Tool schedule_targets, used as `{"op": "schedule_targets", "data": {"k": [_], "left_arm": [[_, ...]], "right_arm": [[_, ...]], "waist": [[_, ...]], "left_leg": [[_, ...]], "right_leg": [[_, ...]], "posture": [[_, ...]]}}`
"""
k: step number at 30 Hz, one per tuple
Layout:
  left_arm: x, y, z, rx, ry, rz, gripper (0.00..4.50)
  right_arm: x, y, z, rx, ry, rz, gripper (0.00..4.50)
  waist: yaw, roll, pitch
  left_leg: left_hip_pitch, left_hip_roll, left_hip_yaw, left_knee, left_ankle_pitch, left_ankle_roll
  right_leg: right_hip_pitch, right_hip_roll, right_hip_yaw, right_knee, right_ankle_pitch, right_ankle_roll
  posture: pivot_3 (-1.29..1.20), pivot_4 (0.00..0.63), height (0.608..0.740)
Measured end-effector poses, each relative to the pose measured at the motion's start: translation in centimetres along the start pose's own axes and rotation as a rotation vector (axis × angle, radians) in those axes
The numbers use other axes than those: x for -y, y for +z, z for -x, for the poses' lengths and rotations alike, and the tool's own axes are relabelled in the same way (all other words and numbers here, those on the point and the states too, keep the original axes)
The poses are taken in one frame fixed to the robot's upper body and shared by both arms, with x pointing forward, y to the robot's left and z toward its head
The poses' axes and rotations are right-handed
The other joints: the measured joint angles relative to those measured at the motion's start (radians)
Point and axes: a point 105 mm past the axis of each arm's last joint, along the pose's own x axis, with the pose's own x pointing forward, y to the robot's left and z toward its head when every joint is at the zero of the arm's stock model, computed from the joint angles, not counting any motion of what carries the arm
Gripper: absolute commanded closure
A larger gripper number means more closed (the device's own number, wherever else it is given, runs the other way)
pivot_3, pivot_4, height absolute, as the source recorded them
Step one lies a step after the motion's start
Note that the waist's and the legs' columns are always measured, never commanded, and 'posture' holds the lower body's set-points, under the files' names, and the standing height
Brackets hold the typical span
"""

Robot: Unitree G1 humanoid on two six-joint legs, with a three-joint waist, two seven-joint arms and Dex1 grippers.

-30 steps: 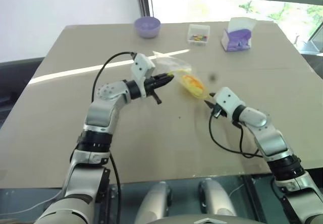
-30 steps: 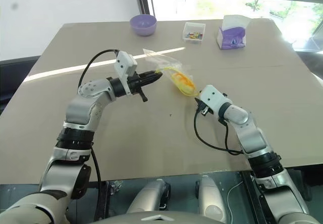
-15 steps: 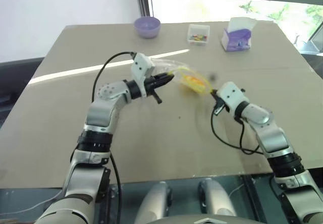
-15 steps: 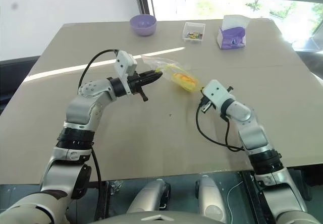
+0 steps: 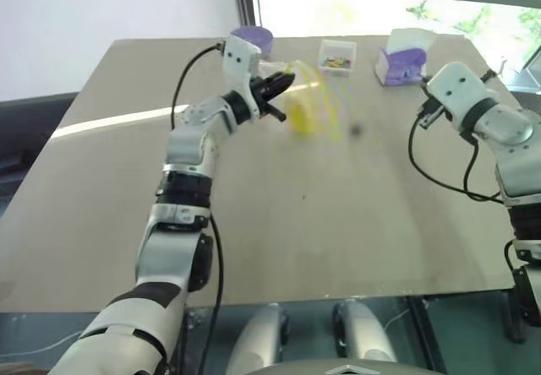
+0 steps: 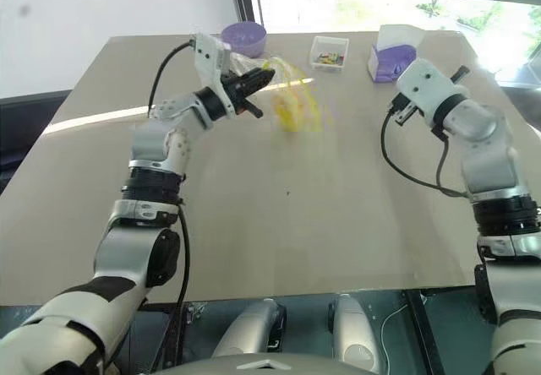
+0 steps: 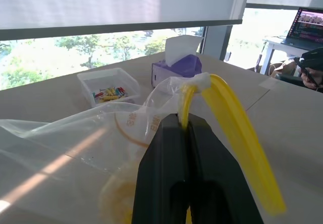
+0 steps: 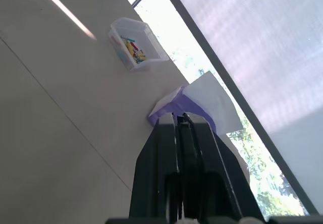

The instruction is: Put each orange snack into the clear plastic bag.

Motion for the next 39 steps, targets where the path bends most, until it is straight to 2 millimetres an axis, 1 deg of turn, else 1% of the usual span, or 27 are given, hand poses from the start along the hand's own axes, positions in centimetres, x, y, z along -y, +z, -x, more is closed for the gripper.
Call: {"op": "schedule_targets", "data": {"k": [2, 3, 4, 5, 6, 9, 12, 15, 18, 21, 22, 25, 31, 33, 36, 39], "left_arm": [[0.4, -0.1, -0.3, 0.005, -0.012, 0.016, 4.5], [0.6, -0.1, -0.4, 0.005, -0.017, 0.019, 4.5], [0.7, -0.1, -0.4, 0.005, -0.019, 0.021, 4.5], [0.7, -0.1, -0.4, 0.006, -0.02, 0.021, 4.5], [0.7, -0.1, -0.4, 0.006, -0.02, 0.02, 4.5], [0.8, -0.1, -0.4, 0.0, -0.022, 0.026, 4.5], [0.8, 0.1, -0.4, 0.004, -0.024, 0.03, 4.5], [1.1, 0.3, -0.4, 0.008, -0.041, 0.034, 4.5], [1.4, 0.9, -0.3, 0.024, -0.057, 0.028, 4.5], [1.7, 1.0, 0.0, 0.024, -0.073, 0.025, 4.5], [1.9, 1.0, 0.1, 0.023, -0.082, 0.022, 4.5], [2.2, 1.0, 0.2, 0.022, -0.089, 0.014, 4.5], [2.4, 1.1, 0.6, 0.02, -0.093, 0.012, 4.5], [2.5, 1.0, 0.8, 0.018, -0.094, 0.014, 4.5], [2.6, 0.7, 0.8, 0.01, -0.095, 0.02, 4.5], [2.6, 0.8, 0.8, 0.011, -0.096, 0.019, 4.5]], "right_arm": [[-0.3, 0.2, 0.0, 0.008, 0.013, -0.013, 4.38], [-0.8, 0.3, 0.1, 0.016, 0.035, -0.033, 4.38], [-1.8, 0.4, 0.3, 0.028, 0.069, -0.067, 4.17], [-2.7, 0.5, 0.5, 0.036, 0.097, -0.101, 3.82], [-4.0, 0.6, 0.7, 0.05, 0.133, -0.142, 3.65], [-8.3, 1.3, 1.2, 0.077, 0.242, -0.288, 2.34], [-11.8, 2.1, 1.6, 0.091, 0.318, -0.406, 2.34], [-13.9, 2.7, 1.5, 0.095, 0.36, -0.448, 2.34], [-14.3, 2.9, 1.1, 0.092, 0.352, -0.465, 2.34], [-14.7, 2.2, 0.0, 0.057, 0.333, -0.51, 2.34], [-14.8, 2.0, -0.6, 0.044, 0.326, -0.52, 2.34], [-14.2, 2.0, -1.1, 0.038, 0.307, -0.515, 2.34], [-13.4, 1.2, -0.9, 0.03, 0.281, -0.526, 2.34], [-13.1, 1.3, -0.8, 0.044, 0.272, -0.536, 2.34], [-12.9, 1.9, -0.6, 0.078, 0.278, -0.553, 2.34], [-13.0, 3.1, -0.3, 0.136, 0.308, -0.559, 2.34]], "waist": [[0.0, 0.0, 0.0], [0.0, 0.0, 0.0], [0.0, 0.0, 0.0], [0.0, 0.0, 0.0], [0.0, 0.0, 0.0], [0.001, 0.0, 0.0], [0.001, 0.0, 0.0], [0.001, 0.0, 0.0], [0.002, 0.0, 0.0], [-0.002, 0.0, 0.0], [-0.003, 0.0, 0.0], [0.0, 0.0, 0.0], [0.002, 0.0, 0.0], [0.001, 0.0, 0.0], [-0.002, 0.0, 0.0], [-0.001, 0.0, 0.0]], "left_leg": [[0.0, 0.0, 0.0, 0.0, 0.0, 0.0], [0.0, 0.0, 0.0, 0.0, 0.0, 0.0], [0.0, 0.001, 0.0, 0.0, 0.0, 0.0], [0.0, 0.001, 0.0, 0.0, 0.0, 0.0], [0.0, 0.001, 0.0, 0.0, 0.0, 0.0], [0.0, 0.0, 0.0, 0.001, 0.0, 0.0], [0.0, 0.0, 0.0, 0.001, 0.0, 0.0], [0.0, 0.0, 0.0, 0.001, 0.0, 0.0], [0.0, 0.0, 0.0, 0.002, 0.0, 0.0], [0.001, 0.0, 0.0, 0.001, 0.0, 0.0], [0.001, 0.0, 0.0, 0.001, 0.0, 0.0], [0.001, 0.0, 0.0, 0.001, 0.0, 0.0], [0.0, 0.0, 0.0, 0.001, 0.0, 0.0], [0.001, 0.0, 0.0, 0.001, 0.0, 0.0], [0.001, 0.0, 0.0, 0.001, 0.0, 0.0], [0.001, 0.0, 0.0, 0.001, 0.0, 0.0]], "right_leg": [[0.0, 0.0, 0.0, 0.0, 0.0, 0.0], [0.0, 0.0, 0.0, 0.0, 0.0, 0.0], [0.0, 0.0, 0.0, 0.0, 0.0, 0.0], [0.0, 0.0, 0.0, 0.0, 0.0, 0.0], [0.0, 0.0, 0.0, 0.0, 0.0, 0.0], [0.0, 0.0, 0.0, 0.001, 0.0, 0.0], [0.0, 0.0, 0.0, 0.002, 0.0, 0.0], [0.0, 0.0, 0.0, 0.002, 0.0, 0.0], [0.0, 0.0, 0.0, 0.002, 0.0, 0.0], [0.0, 0.0, 0.001, 0.003, 0.0, 0.0], [0.0, 0.0, 0.001, 0.003, 0.0, 0.0], [0.0, 0.0, 0.001, 0.003, 0.0, 0.0], [0.0, 0.0, 0.001, 0.002, 0.0, 0.0], [0.0, 0.0, 0.001, 0.002, 0.0, 0.0], [0.0, 0.0, 0.001, 0.003, 0.0, 0.0], [0.0, 0.0, 0.001, 0.003, 0.0, 0.0]], "posture": [[0.0, 0.15, 0.74], [0.0, 0.15, 0.74], [0.0, 0.15, 0.74], [0.0, 0.15, 0.74], [0.0, 0.15, 0.74], [0.0, 0.15, 0.74], [0.0, 0.15, 0.74], [0.0, 0.15, 0.74], [0.0, 0.15, 0.74], [0.0, 0.15, 0.74], [0.0, 0.15, 0.74], [0.0, 0.15, 0.74], [0.0, 0.15, 0.74], [0.0, 0.15, 0.74], [0.0, 0.15, 0.74], [0.0, 0.15, 0.74]]}}
